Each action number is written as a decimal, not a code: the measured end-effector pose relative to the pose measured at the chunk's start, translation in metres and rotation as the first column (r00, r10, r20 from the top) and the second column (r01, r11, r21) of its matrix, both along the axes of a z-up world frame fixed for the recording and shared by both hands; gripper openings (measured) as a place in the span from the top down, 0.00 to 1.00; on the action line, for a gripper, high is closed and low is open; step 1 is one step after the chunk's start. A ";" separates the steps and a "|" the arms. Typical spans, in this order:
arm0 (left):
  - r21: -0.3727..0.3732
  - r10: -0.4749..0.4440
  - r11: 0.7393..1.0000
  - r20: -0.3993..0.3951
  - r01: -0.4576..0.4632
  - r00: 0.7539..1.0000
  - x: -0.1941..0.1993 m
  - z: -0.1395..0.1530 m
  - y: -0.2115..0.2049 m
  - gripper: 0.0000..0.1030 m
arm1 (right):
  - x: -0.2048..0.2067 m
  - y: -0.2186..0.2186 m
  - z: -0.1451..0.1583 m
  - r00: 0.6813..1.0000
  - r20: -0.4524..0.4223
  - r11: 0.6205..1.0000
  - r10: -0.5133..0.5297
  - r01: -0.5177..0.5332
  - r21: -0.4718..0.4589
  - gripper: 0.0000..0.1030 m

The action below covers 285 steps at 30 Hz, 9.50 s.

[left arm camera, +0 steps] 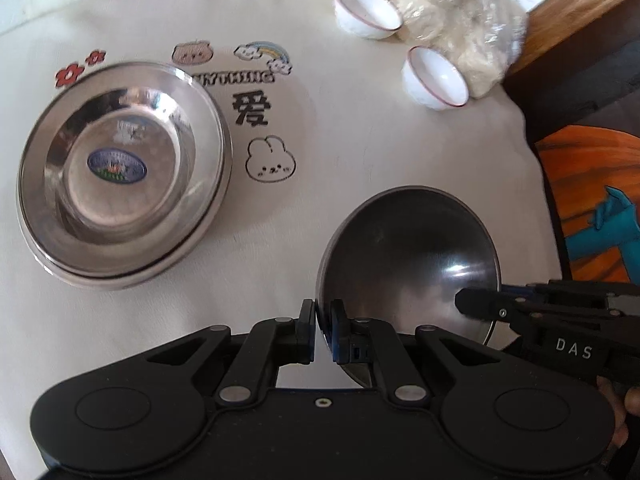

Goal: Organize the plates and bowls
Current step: 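Carry the steel bowl with both grippers beside the plate stack and lower, then open both grippers to release the steel bowl, then move both grippers toward the red-rimmed white bowls beside the dough bag, then grasp the rim of a red-rimmed white bowl with both grippers, then carry the white bowl with both grippers into the steel bowl and lower, then open both grippers to release the white bowl inside the steel bowl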

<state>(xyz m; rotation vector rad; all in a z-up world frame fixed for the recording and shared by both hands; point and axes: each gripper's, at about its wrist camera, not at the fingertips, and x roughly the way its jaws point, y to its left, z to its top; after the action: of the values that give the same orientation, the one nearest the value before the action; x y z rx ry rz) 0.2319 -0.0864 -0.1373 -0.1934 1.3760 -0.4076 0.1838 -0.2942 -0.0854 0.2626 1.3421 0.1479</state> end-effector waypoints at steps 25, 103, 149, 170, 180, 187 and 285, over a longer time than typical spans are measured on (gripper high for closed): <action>0.128 0.385 0.913 0.036 -0.387 0.922 -0.008 -0.016 -0.008 0.92 | 0.067 0.003 -0.039 0.896 0.033 0.896 0.442 -0.443 0.028 0.85; 0.228 0.190 0.937 0.308 -0.266 0.932 0.112 0.052 -0.127 0.01 | 0.101 -0.138 0.027 0.941 0.318 0.984 -0.112 0.151 -0.098 0.00; 0.073 0.215 0.971 0.144 -0.227 0.966 0.168 -0.030 -0.173 0.87 | 0.178 -0.148 -0.070 0.984 0.145 0.992 -0.100 0.088 0.088 0.70; 0.020 0.181 0.982 0.183 -0.188 0.966 0.116 0.013 -0.134 0.95 | 0.152 -0.114 -0.031 0.973 0.229 0.998 0.019 -0.034 0.060 0.83; 0.013 0.192 0.980 0.169 -0.197 0.967 0.067 0.036 -0.073 0.95 | 0.115 -0.071 0.001 0.971 0.222 0.990 0.093 -0.115 0.088 0.83; 0.008 0.237 0.971 0.134 -0.240 0.962 0.041 0.038 -0.032 0.93 | 0.102 -0.032 0.012 0.964 0.193 0.972 0.185 -0.208 0.107 0.83; 0.074 0.202 0.978 -0.066 -0.197 0.977 0.022 0.014 -0.009 0.62 | 0.081 0.015 -0.024 0.932 0.006 0.931 0.361 -0.361 0.054 0.73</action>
<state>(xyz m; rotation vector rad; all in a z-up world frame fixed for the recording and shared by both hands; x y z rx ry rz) 0.2542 -0.0952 -0.1232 -0.2909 1.4250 -0.1879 0.2650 -0.2795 -0.1092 0.0577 1.3826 0.4947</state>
